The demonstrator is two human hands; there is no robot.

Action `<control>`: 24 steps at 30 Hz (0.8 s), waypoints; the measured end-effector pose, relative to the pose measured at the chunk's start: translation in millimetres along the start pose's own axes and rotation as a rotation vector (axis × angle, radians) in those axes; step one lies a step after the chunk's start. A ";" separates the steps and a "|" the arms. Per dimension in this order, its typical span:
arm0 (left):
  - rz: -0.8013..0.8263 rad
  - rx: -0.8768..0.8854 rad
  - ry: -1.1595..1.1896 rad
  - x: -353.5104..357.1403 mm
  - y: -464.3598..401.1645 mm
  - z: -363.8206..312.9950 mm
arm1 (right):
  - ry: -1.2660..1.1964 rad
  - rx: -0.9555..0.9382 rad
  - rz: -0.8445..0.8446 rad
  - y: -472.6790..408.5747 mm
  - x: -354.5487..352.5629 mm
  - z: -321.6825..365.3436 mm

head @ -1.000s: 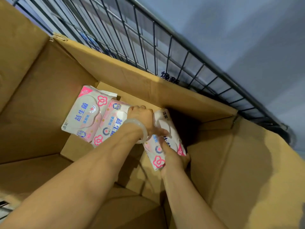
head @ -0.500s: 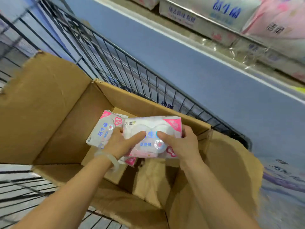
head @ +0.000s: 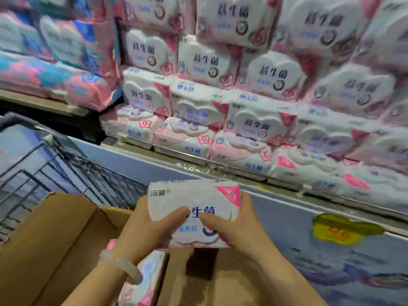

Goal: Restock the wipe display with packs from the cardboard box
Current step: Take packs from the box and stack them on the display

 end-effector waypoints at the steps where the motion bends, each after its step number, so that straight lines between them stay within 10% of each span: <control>1: 0.011 0.002 -0.008 14.9 -3.1 -10.2 | -0.021 0.000 -0.023 4.1 -18.1 3.9; 24: 0.355 0.138 0.048 474.2 -114.6 -136.7 | -0.121 -0.103 -0.544 63.5 -484.2 -7.4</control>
Point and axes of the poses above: each hand's wrist, its own y-axis away from the middle knuckle, its own x-axis out of the palm, z = x × y, the point moved 3 cm from there along -y, towards the middle knuckle, and after that the axes turned 8 degrees about y, right-handed, at the moved point
